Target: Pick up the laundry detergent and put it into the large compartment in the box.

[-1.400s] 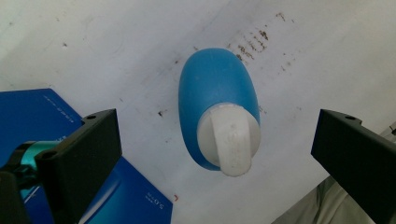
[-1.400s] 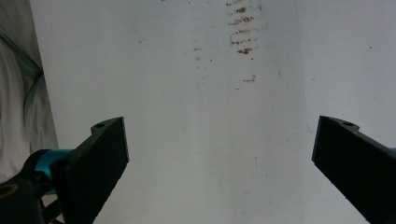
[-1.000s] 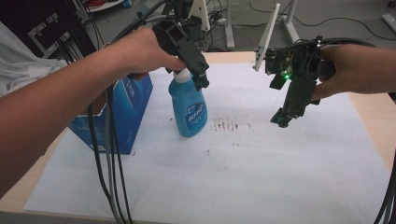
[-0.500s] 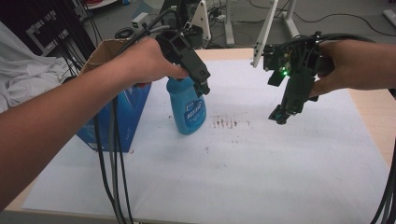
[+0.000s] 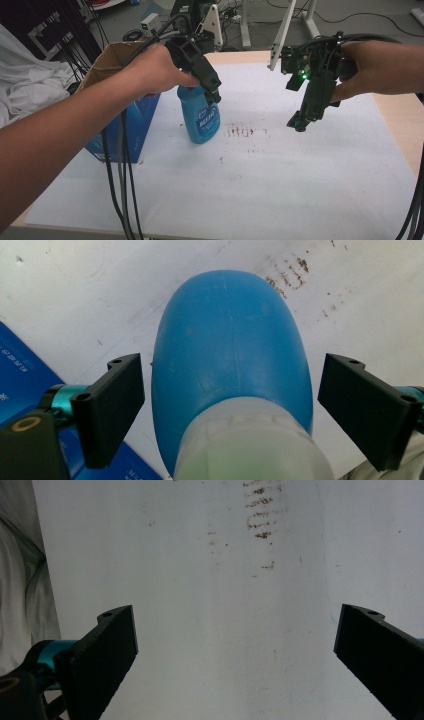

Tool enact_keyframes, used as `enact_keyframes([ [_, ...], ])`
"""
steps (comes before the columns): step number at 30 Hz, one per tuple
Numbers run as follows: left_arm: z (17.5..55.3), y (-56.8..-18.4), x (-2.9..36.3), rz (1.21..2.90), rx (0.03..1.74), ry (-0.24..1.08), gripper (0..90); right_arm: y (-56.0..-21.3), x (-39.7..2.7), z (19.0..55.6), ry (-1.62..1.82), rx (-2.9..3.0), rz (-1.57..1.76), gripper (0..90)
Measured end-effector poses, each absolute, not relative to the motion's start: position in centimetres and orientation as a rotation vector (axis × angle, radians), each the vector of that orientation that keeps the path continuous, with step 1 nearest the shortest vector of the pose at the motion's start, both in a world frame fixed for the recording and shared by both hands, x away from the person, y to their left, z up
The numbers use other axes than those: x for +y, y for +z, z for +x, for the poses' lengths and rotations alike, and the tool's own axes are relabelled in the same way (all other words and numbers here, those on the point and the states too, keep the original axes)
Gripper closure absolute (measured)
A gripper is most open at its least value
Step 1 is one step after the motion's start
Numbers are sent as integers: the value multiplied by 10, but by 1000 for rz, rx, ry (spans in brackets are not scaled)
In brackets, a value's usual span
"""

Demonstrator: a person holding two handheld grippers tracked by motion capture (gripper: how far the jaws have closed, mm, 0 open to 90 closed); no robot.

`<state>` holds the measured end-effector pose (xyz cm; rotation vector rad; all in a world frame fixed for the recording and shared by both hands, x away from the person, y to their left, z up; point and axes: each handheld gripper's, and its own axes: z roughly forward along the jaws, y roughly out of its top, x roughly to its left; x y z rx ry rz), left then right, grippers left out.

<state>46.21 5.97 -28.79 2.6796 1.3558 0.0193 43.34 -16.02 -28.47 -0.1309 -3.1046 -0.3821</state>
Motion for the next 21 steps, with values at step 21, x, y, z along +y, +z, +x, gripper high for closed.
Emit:
enact_keyframes([
  [21,462,-288,60,2666,1374,29,306,-285,-160,433,-374,-3102,-136,28],
])
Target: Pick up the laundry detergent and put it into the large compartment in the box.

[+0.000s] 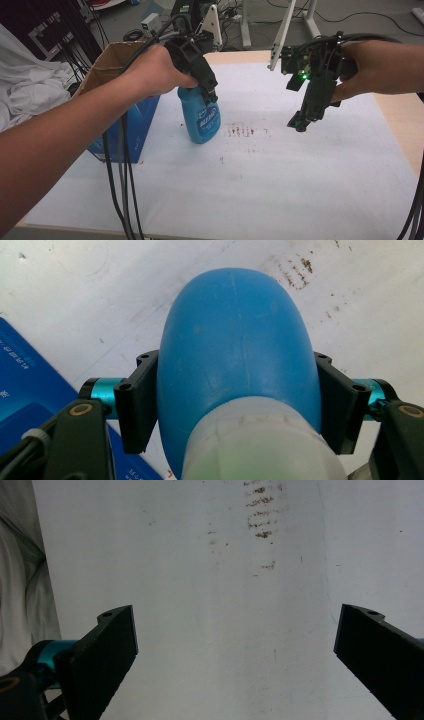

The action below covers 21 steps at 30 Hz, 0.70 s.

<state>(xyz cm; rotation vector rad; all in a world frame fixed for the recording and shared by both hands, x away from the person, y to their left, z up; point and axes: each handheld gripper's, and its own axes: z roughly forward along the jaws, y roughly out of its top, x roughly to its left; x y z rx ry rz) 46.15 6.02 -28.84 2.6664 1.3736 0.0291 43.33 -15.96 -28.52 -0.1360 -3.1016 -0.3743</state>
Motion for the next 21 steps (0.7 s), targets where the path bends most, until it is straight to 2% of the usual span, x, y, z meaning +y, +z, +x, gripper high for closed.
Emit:
enact_keyframes([
  [7,461,-289,61,2666,1376,29,369,-285,-159,433,-360,-3104,-136,28],
  [18,461,-288,61,2670,1368,36,377,-285,-159,433,-367,-3101,-132,28],
  [21,459,-282,63,2718,1327,29,377,-284,-159,433,-365,-3102,-122,28],
])
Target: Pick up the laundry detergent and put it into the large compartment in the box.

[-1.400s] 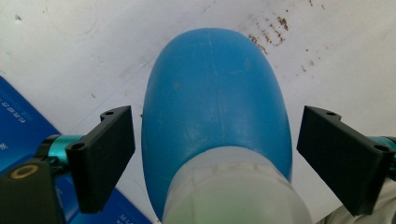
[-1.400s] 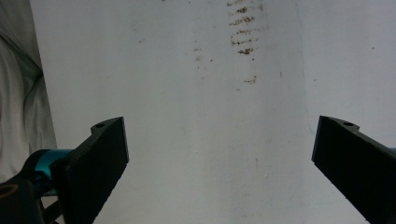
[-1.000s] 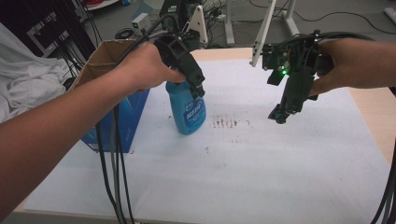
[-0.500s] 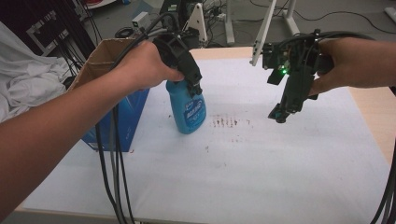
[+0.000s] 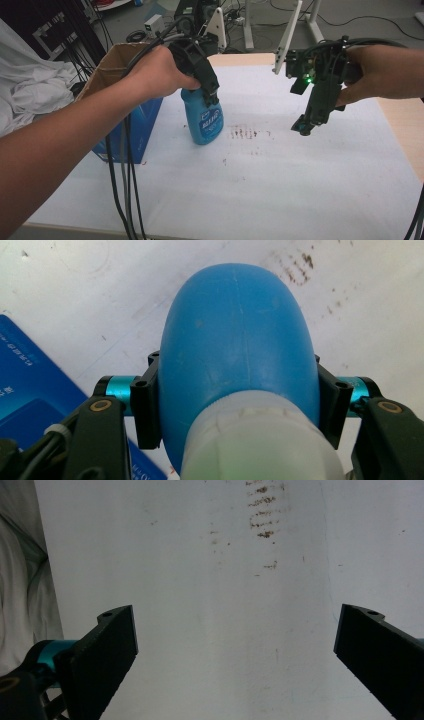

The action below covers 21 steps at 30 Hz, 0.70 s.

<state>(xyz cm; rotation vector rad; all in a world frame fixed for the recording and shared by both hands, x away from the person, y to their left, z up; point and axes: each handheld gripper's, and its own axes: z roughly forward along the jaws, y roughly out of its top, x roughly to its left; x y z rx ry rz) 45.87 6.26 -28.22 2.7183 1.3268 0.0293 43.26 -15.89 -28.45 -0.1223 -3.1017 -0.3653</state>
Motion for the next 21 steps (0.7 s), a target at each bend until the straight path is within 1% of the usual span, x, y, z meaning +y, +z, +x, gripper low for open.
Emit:
enact_keyframes([
  [5,452,-254,67,2780,1200,13,377,-285,-159,432,-365,-3099,-134,28],
  [6,450,-247,69,2768,1193,12,376,-285,-159,432,-361,-3100,-138,28],
  [12,439,-198,84,2792,1071,5,376,-283,-157,430,-362,-3096,-130,28],
  [13,436,-182,90,2794,1050,15,377,-283,-156,430,-365,-3097,-120,28],
  [14,436,-182,90,2794,1050,15,377,-283,-156,430,-365,-3097,-120,28],
  [16,433,-166,96,2792,1027,24,376,-284,-156,430,-365,-3098,-123,28],
  [17,430,-152,102,2790,1008,35,377,-284,-156,430,-363,-3097,-124,28],
  [18,430,-152,102,2790,1008,35,377,-284,-156,430,-363,-3097,-124,28],
  [21,428,-134,112,2795,972,44,377,-283,-155,430,-369,-3094,-129,29],
])
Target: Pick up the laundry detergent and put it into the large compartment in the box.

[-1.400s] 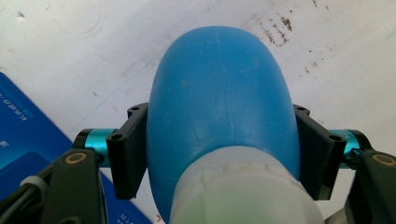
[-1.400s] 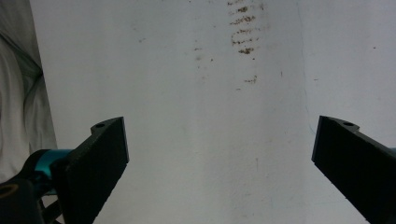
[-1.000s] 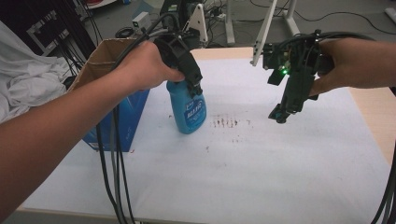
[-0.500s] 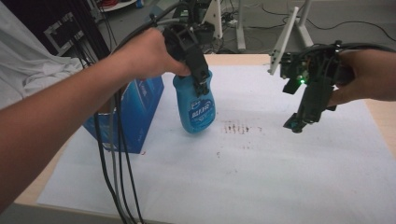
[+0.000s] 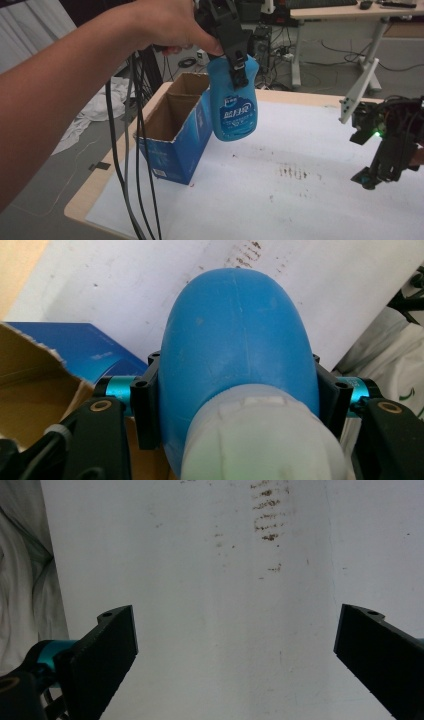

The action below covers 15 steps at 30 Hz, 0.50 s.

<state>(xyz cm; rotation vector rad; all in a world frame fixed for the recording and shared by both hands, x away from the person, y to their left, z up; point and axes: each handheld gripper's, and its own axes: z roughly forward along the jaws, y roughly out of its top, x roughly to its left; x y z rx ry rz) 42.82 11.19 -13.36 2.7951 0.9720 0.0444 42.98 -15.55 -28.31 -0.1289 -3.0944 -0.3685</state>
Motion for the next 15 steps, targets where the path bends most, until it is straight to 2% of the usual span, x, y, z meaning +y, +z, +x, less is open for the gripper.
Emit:
enact_keyframes([
  [15,412,-86,158,2815,803,74,377,-280,-160,429,-371,-3098,-131,28],
])
